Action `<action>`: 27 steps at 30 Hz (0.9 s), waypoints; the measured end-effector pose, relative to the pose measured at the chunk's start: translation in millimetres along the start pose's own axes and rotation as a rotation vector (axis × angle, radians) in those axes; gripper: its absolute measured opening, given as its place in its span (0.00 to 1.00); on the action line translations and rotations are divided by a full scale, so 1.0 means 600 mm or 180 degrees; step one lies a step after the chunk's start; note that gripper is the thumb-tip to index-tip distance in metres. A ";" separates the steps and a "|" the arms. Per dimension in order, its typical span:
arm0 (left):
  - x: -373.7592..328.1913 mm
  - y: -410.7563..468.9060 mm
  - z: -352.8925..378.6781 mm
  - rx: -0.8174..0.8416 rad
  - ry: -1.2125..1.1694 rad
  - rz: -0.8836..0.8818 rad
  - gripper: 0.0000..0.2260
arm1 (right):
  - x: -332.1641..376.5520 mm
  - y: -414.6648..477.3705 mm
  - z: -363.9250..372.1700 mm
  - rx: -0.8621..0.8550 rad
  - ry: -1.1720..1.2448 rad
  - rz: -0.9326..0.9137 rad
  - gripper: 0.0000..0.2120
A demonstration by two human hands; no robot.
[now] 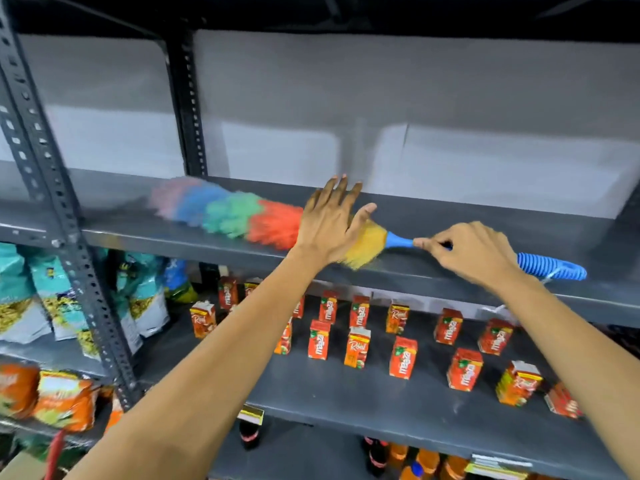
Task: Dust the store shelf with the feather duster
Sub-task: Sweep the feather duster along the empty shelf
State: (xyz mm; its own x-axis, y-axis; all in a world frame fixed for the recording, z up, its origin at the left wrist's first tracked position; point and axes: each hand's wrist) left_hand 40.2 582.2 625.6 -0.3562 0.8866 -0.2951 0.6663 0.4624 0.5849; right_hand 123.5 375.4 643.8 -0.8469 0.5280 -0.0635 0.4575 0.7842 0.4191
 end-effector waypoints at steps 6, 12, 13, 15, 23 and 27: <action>-0.104 0.010 0.065 0.0409 -0.0086 0.0374 0.25 | -0.144 -0.147 -0.034 0.0060 -0.0501 0.1018 0.18; -0.217 0.011 0.120 0.0673 -0.0256 0.0755 0.26 | -0.267 -0.347 -0.110 -0.0086 -0.1194 0.2221 0.25; -0.236 0.007 0.125 0.0692 -0.0282 0.0865 0.26 | -0.281 -0.374 -0.123 -0.0052 -0.1283 0.2439 0.27; -0.266 -0.003 0.130 0.0681 -0.0325 0.1074 0.26 | -0.293 -0.407 -0.141 -0.0018 -0.1329 0.2768 0.26; -0.286 -0.009 0.127 0.0258 -0.0730 0.1281 0.31 | -0.243 -0.426 -0.148 -0.0011 -0.0750 0.1746 0.17; -0.285 -0.011 0.130 0.0196 -0.0551 0.1337 0.32 | -0.259 -0.440 -0.159 0.0013 -0.0808 0.2101 0.16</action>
State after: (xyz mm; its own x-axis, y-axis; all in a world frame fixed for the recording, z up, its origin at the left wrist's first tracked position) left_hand 147.9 428.3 613.7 0.0644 0.9839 -0.1668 0.7691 0.0576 0.6365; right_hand 108.6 55.1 629.7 -0.3031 0.9529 -0.0067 0.8551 0.2751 0.4395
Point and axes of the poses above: each hand's wrist, its own y-axis towards the middle knuckle, its own z-axis out of the palm, x = y × z, and after that the axes turned 13 degrees about -z, right-handed
